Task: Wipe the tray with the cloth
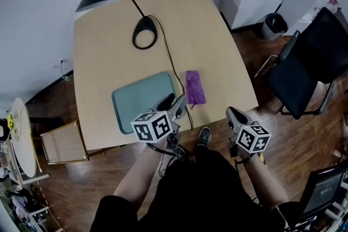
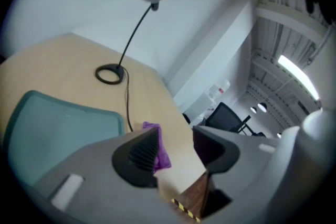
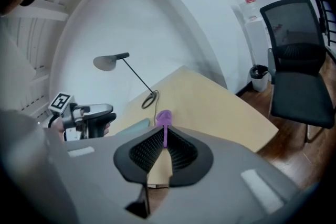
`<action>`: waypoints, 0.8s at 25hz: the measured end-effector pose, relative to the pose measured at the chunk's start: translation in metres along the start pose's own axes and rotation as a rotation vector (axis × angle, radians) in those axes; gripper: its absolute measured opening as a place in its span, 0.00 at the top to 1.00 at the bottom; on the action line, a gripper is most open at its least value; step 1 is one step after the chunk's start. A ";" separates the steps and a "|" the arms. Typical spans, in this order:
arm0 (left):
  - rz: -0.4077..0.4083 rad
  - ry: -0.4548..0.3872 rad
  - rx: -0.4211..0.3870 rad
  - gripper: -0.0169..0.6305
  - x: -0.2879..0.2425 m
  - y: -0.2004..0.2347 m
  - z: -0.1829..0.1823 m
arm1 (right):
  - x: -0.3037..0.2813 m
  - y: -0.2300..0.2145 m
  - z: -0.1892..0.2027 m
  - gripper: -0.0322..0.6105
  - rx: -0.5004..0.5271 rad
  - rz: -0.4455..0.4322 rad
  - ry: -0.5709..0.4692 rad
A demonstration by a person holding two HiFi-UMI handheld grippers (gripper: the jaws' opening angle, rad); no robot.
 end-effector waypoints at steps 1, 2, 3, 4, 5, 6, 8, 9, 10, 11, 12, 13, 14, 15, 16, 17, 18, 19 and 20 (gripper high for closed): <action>-0.004 -0.039 -0.001 0.64 0.025 0.009 0.007 | -0.006 0.010 -0.002 0.92 0.016 -0.041 -0.001; -0.017 -0.070 -0.004 0.65 0.047 0.019 0.016 | -0.013 0.023 -0.004 0.92 0.035 -0.086 -0.001; -0.039 -0.094 -0.007 0.66 0.067 0.030 0.025 | -0.020 0.036 -0.005 0.91 0.055 -0.132 0.001; -0.064 -0.111 -0.008 0.66 0.086 0.042 0.035 | -0.027 0.052 -0.004 0.91 0.075 -0.173 0.004; -0.086 -0.125 -0.009 0.66 0.102 0.054 0.043 | -0.033 0.068 -0.003 0.91 0.093 -0.207 0.008; -0.102 -0.139 -0.009 0.66 0.118 0.064 0.051 | -0.038 0.084 -0.002 0.91 0.112 -0.236 0.013; -0.122 -0.185 -0.020 0.66 0.146 0.078 0.063 | -0.041 0.114 0.002 0.91 0.154 -0.279 0.017; -0.127 -0.217 -0.029 0.66 0.161 0.081 0.069 | -0.039 0.130 0.006 0.91 0.175 -0.293 0.016; -0.126 -0.253 -0.040 0.66 0.177 0.084 0.074 | -0.034 0.146 0.011 0.91 0.194 -0.301 0.010; -0.119 -0.291 -0.053 0.66 0.194 0.085 0.079 | -0.027 0.162 0.017 0.91 0.212 -0.304 0.001; -0.109 -0.330 -0.068 0.67 0.212 0.086 0.083 | -0.020 0.178 0.024 0.91 0.231 -0.305 -0.012; -0.100 -0.369 -0.084 0.67 0.232 0.086 0.086 | -0.011 0.194 0.031 0.91 0.251 -0.306 -0.026; -0.094 -0.404 -0.099 0.68 0.251 0.084 0.087 | -0.002 0.210 0.037 0.91 0.274 -0.308 -0.042; -0.092 -0.435 -0.115 0.69 0.270 0.083 0.088 | 0.006 0.226 0.043 0.91 0.299 -0.311 -0.056; -0.091 -0.462 -0.133 0.69 0.287 0.082 0.089 | 0.013 0.241 0.049 0.91 0.328 -0.315 -0.070; -0.090 -0.485 -0.154 0.70 0.301 0.080 0.092 | 0.019 0.254 0.054 0.91 0.361 -0.317 -0.081; -0.089 -0.504 -0.179 0.70 0.313 0.079 0.096 | 0.025 0.265 0.059 0.91 0.398 -0.315 -0.089; -0.089 -0.521 -0.205 0.70 0.324 0.077 0.100 | 0.031 0.276 0.063 0.91 0.439 -0.311 -0.094; -0.093 -0.538 -0.234 0.71 0.334 0.075 0.105 | 0.037 0.286 0.066 0.91 0.483 -0.306 -0.102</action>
Point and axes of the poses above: the fingertips, and each gripper's own axes: x backward along the fingers, y to its left, z out of its underside, the point moved 10 cm from there along x, backward along the fingers, and after that the axes turned 15 degrees about -z, right-handed, at the moved point
